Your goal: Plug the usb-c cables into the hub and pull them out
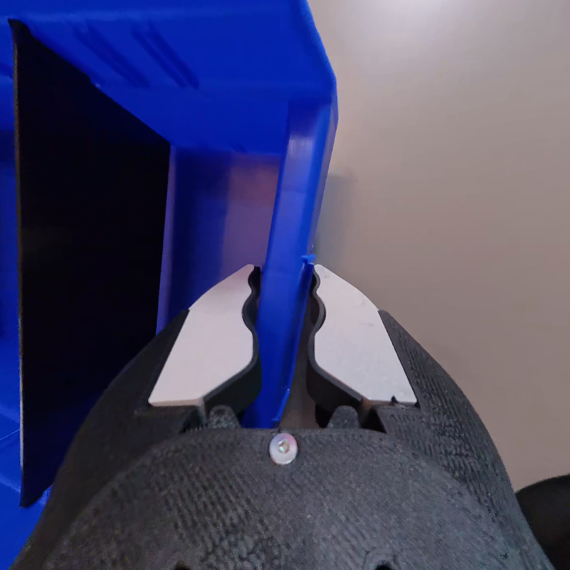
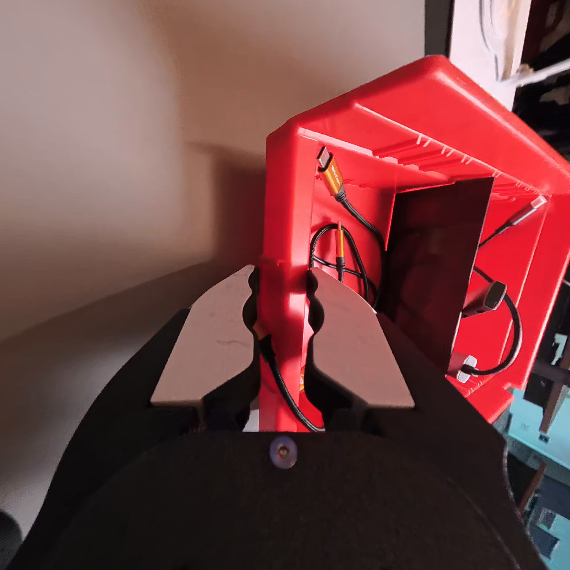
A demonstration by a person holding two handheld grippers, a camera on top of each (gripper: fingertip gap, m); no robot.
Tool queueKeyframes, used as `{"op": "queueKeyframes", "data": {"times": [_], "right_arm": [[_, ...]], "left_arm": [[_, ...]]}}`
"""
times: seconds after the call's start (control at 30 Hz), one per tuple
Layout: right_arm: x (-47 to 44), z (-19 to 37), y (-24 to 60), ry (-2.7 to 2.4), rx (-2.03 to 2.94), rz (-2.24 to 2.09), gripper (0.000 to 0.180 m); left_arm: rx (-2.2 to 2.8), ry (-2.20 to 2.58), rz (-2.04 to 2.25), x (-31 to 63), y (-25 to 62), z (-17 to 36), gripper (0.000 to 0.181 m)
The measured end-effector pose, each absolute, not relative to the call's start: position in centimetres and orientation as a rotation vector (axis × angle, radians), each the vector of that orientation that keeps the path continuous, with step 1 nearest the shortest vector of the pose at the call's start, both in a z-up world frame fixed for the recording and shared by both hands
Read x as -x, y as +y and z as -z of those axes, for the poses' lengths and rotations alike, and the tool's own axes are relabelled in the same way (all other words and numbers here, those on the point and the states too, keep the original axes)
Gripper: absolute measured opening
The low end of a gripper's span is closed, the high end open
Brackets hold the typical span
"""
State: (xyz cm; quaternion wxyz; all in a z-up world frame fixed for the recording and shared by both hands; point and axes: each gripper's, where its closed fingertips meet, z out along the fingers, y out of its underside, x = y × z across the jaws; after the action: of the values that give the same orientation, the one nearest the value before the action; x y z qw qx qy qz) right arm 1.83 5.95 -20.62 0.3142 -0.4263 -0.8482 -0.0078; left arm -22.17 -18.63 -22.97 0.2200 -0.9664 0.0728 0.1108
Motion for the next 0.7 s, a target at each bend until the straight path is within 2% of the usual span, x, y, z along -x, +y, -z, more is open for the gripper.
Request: {"op": "queueKeyframes", "data": {"times": [0.03, 0.5, 0.6, 0.7], "right_arm": [[-2.2, 20.6, 5.1, -2.241, 1.093, 0.015, 0.029], [-5.6, 20.5, -5.4, -2.233, 0.839, 0.004, 0.031], [-6.8, 19.9, -7.7, -2.199, 0.884, -0.102, 0.031], [-8.8, 16.2, -11.0, -2.052, 0.977, -0.420, 0.030]], "left_arm": [[2.665, 0.238, -0.298, 21.4, -18.5, 23.0, 0.031], [2.472, 0.812, -0.229, 8.9, -14.0, 22.8, 0.033], [2.373, 0.909, -0.260, 7.8, -12.6, 22.4, 0.035], [2.284, 0.784, -0.163, 7.2, -12.4, 20.6, 0.044]]}}
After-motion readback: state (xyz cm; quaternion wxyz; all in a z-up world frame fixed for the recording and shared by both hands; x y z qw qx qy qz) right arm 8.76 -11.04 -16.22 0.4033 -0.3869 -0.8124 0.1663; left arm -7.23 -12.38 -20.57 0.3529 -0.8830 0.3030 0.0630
